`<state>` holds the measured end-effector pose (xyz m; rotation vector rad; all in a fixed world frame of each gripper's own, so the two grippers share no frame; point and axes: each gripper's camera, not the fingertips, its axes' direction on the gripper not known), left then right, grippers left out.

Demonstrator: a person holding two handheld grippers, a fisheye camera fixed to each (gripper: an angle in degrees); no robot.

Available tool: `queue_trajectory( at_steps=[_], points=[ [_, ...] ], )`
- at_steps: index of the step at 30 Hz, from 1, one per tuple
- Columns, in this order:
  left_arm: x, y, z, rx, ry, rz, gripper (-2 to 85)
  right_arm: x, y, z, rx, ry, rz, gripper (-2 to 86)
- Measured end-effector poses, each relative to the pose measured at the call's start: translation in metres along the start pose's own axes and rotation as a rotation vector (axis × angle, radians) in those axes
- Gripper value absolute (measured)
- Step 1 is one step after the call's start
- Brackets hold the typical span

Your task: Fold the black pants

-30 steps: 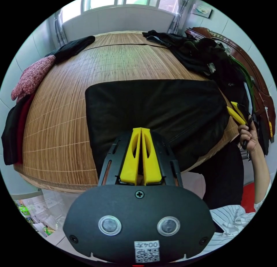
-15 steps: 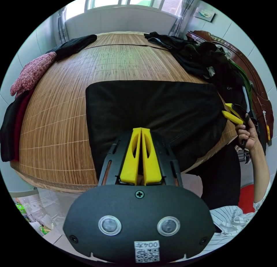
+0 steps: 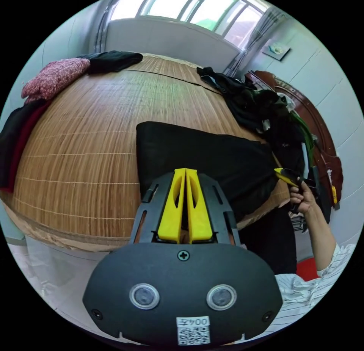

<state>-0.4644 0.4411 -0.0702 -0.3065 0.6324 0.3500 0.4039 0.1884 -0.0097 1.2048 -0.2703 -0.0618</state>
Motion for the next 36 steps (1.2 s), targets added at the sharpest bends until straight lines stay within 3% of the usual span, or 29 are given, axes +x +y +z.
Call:
queue_trajectory(
  at_steps=[3, 5, 7, 9, 12, 16, 19, 23, 28, 36],
  points=[
    [0.006, 0.004, -0.025, 0.067, -0.049, 0.035, 0.8, -0.038, 0.016, -0.016, 0.170, 0.201, -0.090, 5.4],
    [0.015, 0.002, -0.014, 0.010, -0.064, 0.078, 0.8, -0.092, 0.027, -0.007, 0.258, 0.324, -0.310, 5.4],
    [0.022, 0.004, 0.010, -0.082, -0.110, 0.095, 0.8, -0.131, 0.030, 0.020, 0.234, 0.384, -0.490, 5.8],
    [0.030, 0.011, 0.011, -0.055, -0.141, 0.106, 0.9, -0.152, 0.026, 0.056, 0.162, 0.443, -0.580, 5.9],
    [0.030, 0.007, -0.015, -0.044, -0.121, 0.108, 1.3, -0.136, 0.008, 0.123, -0.079, 0.493, -0.505, 4.8],
    [-0.019, 0.022, -0.119, 0.112, -0.073, 0.025, 3.0, -0.126, -0.003, 0.142, -0.108, 0.395, -0.449, 4.1],
    [-0.043, 0.065, -0.152, 0.064, -0.072, 0.016, 6.9, -0.138, -0.004, 0.159, -0.145, 0.453, -0.508, 4.4],
    [-0.001, 0.137, -0.140, -0.015, -0.236, 0.109, 10.9, -0.153, -0.004, 0.183, -0.168, 0.530, -0.557, 4.7],
    [0.075, 0.140, -0.111, -0.037, -0.388, 0.258, 10.8, -0.147, -0.023, 0.194, -0.231, 0.455, -0.466, 4.7],
    [0.101, 0.118, -0.083, -0.092, -0.378, 0.277, 9.6, -0.144, -0.035, 0.214, -0.254, 0.440, -0.436, 3.5]
  ],
)
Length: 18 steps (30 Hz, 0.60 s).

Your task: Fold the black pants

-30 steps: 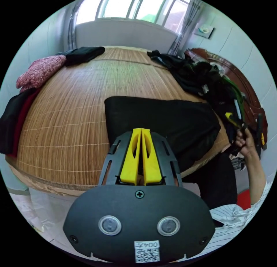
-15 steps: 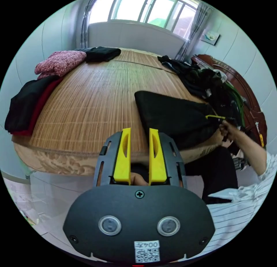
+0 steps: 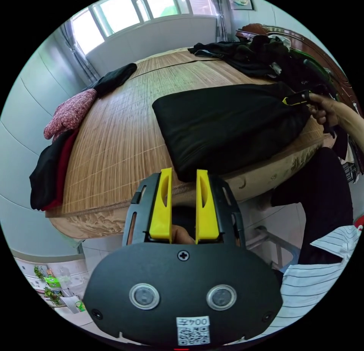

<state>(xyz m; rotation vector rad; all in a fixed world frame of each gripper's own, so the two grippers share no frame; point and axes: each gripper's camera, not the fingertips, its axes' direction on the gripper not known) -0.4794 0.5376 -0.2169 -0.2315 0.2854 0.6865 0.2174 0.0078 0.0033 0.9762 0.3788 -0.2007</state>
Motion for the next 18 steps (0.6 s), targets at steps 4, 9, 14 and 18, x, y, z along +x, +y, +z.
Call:
queue_trajectory(
  at_steps=[4, 9, 14, 18],
  points=[
    [-0.001, -0.009, -0.005, -0.014, 0.059, 0.015, 9.8, -0.002, -0.006, 0.009, -0.001, 0.009, 0.000, 3.3],
    [0.003, -0.005, -0.024, 0.014, 0.036, 0.058, 10.2, 0.000, -0.011, 0.018, 0.001, 0.003, -0.004, 3.1],
    [0.004, -0.022, -0.018, 0.012, 0.031, 0.051, 9.3, 0.000, -0.015, 0.029, 0.007, 0.009, -0.004, 3.2],
    [0.001, -0.037, -0.017, 0.015, 0.009, 0.030, 7.3, 0.001, -0.017, 0.035, 0.007, 0.007, -0.002, 3.1]
  ],
)
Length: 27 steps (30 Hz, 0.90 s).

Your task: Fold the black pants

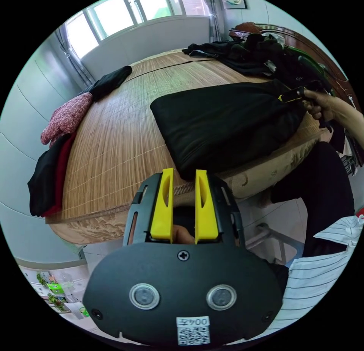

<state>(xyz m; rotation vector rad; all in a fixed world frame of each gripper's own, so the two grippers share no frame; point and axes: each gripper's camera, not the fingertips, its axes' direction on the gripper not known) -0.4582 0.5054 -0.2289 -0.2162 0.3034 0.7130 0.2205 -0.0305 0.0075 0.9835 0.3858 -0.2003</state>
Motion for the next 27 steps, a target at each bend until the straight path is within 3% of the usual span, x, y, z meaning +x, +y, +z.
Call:
queue_trajectory(
  at_steps=[6, 8, 10, 16, 27],
  points=[
    [-0.085, 0.015, -0.007, 0.024, 0.026, -0.321, 1.7, 0.001, 0.000, 0.012, 0.017, -0.007, 0.014, 2.8],
    [-0.100, 0.017, 0.004, -0.022, 0.108, -0.281, 1.8, 0.001, 0.000, 0.016, 0.021, -0.001, 0.006, 2.9],
    [-0.089, 0.015, -0.012, 0.041, 0.108, -0.212, 2.7, 0.002, 0.000, 0.020, 0.020, -0.009, 0.006, 2.9],
    [-0.026, -0.025, -0.005, 0.072, -0.033, 0.023, 8.3, 0.003, 0.003, 0.031, 0.023, -0.010, 0.010, 2.9],
    [-0.045, -0.075, 0.025, 0.080, -0.040, 0.018, 7.1, 0.003, 0.013, 0.052, 0.027, -0.024, 0.014, 2.9]
  ],
)
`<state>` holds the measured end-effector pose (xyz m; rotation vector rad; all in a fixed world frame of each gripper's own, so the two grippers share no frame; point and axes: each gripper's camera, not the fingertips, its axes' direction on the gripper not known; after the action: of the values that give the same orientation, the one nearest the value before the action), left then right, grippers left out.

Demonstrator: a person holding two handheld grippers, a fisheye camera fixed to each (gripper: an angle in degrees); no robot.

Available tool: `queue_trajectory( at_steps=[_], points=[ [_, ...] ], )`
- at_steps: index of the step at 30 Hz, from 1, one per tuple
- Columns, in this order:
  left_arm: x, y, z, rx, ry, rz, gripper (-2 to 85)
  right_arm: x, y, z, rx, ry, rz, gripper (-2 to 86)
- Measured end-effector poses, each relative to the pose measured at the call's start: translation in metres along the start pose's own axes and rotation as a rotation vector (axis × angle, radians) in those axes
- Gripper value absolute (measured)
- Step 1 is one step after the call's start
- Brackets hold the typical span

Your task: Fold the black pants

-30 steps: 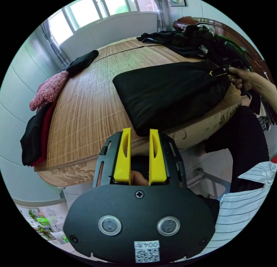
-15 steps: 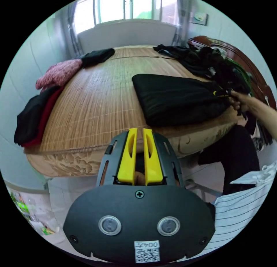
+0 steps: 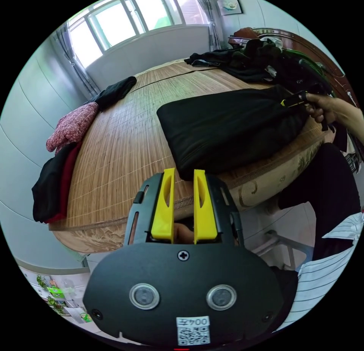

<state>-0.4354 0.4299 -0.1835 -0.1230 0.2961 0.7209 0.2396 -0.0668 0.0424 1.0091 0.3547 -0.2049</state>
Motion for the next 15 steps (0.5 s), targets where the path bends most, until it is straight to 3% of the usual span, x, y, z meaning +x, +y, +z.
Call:
queue_trajectory(
  at_steps=[3, 7, 12, 15],
  points=[
    [-0.013, -0.011, 0.012, -0.017, -0.040, 0.011, 5.0, -0.001, 0.005, 0.006, 0.001, -0.005, 0.002, 2.7],
    [-0.064, -0.021, 0.031, -0.017, 0.085, -0.168, 2.8, -0.004, 0.013, 0.016, 0.011, -0.022, 0.010, 2.2],
    [-0.072, -0.041, 0.047, -0.052, 0.056, -0.065, 2.0, -0.008, 0.023, 0.027, 0.010, -0.028, 0.000, 1.8],
    [-0.097, -0.052, 0.055, -0.056, 0.094, -0.105, 1.7, -0.013, 0.030, 0.034, 0.000, -0.015, -0.016, 1.6]
  ],
)
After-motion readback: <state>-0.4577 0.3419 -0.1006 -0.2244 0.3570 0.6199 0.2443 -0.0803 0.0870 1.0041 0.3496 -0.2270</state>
